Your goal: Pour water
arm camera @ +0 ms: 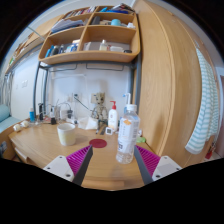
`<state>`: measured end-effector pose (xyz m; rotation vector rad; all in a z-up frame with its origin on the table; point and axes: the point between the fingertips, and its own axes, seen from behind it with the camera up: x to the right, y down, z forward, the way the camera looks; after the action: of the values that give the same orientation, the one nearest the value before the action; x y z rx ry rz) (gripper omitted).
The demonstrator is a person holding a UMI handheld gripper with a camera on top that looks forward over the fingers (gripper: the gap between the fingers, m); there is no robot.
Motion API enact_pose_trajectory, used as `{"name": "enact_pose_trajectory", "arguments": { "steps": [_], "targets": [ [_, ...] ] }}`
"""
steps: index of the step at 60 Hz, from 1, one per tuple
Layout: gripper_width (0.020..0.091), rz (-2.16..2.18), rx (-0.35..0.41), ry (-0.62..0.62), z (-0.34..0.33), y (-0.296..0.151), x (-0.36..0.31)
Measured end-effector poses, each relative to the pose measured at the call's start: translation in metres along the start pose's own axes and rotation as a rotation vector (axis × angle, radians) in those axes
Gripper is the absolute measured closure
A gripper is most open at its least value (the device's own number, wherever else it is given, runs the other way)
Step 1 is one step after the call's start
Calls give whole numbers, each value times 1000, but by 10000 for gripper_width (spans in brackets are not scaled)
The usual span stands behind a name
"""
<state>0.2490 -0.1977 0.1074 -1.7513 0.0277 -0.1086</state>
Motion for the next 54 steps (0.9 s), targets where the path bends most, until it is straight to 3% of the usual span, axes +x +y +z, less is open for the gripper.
{"name": "enact_pose_trajectory", "arguments": {
  "steps": [30, 40, 44, 45, 54],
  "targets": [
    [253, -23, 59, 16, 102, -14, 42],
    [369, 1, 49, 24, 119, -6, 49],
    [476, 19, 40, 19, 124, -2, 49],
    [547, 27, 35, 15, 125, 0, 48],
    [647, 41, 51, 13, 126, -1, 48]
  ]
}}
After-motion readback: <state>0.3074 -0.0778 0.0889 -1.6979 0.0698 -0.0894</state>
